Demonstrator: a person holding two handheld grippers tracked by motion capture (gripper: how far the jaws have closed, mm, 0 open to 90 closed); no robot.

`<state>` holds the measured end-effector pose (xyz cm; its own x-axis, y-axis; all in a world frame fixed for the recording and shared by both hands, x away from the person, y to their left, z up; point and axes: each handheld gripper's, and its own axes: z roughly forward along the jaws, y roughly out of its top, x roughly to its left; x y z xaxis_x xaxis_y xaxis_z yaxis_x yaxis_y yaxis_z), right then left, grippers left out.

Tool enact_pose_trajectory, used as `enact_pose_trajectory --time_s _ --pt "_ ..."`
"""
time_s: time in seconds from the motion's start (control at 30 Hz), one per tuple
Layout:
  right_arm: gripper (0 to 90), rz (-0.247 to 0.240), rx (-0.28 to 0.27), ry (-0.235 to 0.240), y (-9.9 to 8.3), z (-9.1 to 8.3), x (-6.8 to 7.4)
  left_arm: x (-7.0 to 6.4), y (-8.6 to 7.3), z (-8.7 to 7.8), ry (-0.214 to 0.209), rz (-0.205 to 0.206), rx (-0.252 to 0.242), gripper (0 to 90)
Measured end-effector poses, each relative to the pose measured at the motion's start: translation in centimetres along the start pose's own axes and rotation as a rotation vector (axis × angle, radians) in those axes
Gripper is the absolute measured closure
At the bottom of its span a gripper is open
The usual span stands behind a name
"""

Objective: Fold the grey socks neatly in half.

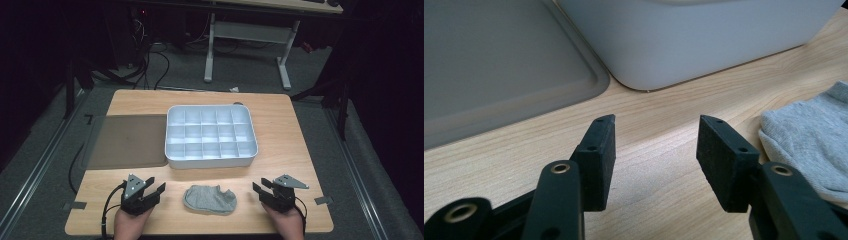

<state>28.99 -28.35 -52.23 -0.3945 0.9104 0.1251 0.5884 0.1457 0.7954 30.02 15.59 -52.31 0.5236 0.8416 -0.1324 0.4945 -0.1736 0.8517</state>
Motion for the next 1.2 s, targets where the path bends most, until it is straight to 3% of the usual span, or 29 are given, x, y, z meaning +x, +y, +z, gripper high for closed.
enact_pose_trajectory --time_s 0.4,0.87,1.2 --pt "52.9 -0.011 -0.012 0.017 0.3 -0.4 1.1 -1.2 0.2 0.0 -0.057 0.013 0.009 52.1" --pt "52.1 -0.052 -0.023 0.092 0.6 -0.8 4.2 -4.6 0.3 0.6 -0.131 0.082 0.016 52.3" --pt "51.8 -0.087 -0.008 0.138 0.6 -0.6 6.1 -5.9 0.5 1.5 -0.166 0.09 0.026 54.0"
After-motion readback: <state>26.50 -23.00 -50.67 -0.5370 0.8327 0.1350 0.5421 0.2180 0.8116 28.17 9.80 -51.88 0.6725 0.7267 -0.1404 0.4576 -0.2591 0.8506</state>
